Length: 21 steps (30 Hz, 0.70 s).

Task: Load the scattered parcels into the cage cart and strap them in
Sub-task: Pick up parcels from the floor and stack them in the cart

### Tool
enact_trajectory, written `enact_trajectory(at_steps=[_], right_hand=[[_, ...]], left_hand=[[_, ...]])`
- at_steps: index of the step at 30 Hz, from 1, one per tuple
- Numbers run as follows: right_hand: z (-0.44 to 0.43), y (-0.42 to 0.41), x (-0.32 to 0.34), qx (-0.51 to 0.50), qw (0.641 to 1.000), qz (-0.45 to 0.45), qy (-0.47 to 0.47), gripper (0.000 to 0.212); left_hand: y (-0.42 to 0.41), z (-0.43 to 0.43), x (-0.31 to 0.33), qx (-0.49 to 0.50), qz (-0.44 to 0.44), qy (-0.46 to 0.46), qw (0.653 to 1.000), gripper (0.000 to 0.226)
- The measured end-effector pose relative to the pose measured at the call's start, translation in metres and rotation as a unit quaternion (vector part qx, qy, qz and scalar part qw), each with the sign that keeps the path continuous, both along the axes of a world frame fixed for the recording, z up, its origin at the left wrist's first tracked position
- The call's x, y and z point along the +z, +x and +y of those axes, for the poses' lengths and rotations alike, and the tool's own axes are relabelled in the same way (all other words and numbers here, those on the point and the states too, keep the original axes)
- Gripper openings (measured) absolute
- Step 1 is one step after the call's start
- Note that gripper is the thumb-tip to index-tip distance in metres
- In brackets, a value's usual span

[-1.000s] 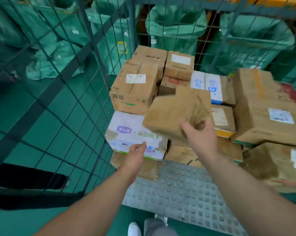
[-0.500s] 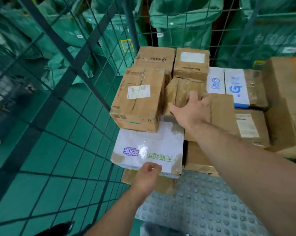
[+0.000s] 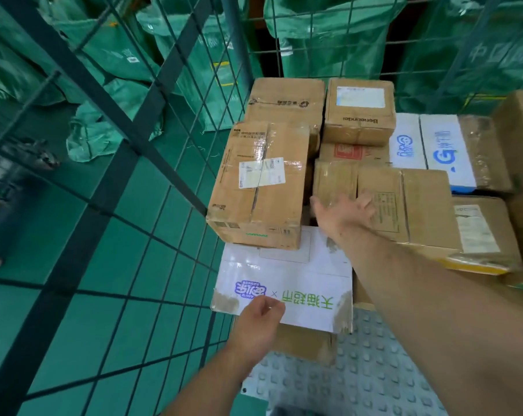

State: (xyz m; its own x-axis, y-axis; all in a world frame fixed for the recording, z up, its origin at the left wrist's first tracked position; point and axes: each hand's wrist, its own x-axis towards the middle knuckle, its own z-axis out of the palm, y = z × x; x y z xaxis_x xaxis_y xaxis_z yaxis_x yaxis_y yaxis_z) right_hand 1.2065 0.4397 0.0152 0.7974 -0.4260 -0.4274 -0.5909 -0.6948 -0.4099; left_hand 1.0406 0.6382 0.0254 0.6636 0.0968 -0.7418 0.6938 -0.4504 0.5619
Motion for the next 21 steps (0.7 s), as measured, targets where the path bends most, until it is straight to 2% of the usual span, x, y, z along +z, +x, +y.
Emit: enact_trajectory(at_steps=[3,5,8,11,15,17,21], right_hand=[[-0.003,-0.002,-0.014,0.049,0.996,0.072,0.02,0.086],[-0.009,-0.006,-0.017,0.076,0.994,0.078,0.01,0.088],[-0.014,-0.017,-0.017,0.084,0.995,0.051,0.006,0.087],[-0.015,-0.047,-0.006,0.094,0.995,-0.009,0.013,0.075],[-0.017,-0.123,0.008,0.074,0.988,-0.039,0.131,0.054],[-0.022,-0.171,0.014,0.032,0.982,-0.047,0.181,0.053],[-0.046,-0.255,0.029,-0.138,0.962,-0.066,0.228,0.028]], left_hand=[[0.001,0.002,-0.002,-0.008,-0.002,-0.003,1.0,0.016],[0.001,0.002,-0.004,-0.021,-0.006,-0.001,1.0,0.016],[0.0,-0.001,-0.006,-0.036,-0.002,0.004,0.999,0.019],[-0.004,-0.013,-0.005,-0.05,-0.001,-0.006,0.999,0.021],[-0.006,-0.048,0.007,-0.089,-0.022,-0.04,0.995,0.018],[-0.012,-0.073,0.018,-0.128,-0.033,-0.06,0.989,0.019],[-0.03,-0.129,0.024,-0.186,-0.052,-0.103,0.976,0.013]])
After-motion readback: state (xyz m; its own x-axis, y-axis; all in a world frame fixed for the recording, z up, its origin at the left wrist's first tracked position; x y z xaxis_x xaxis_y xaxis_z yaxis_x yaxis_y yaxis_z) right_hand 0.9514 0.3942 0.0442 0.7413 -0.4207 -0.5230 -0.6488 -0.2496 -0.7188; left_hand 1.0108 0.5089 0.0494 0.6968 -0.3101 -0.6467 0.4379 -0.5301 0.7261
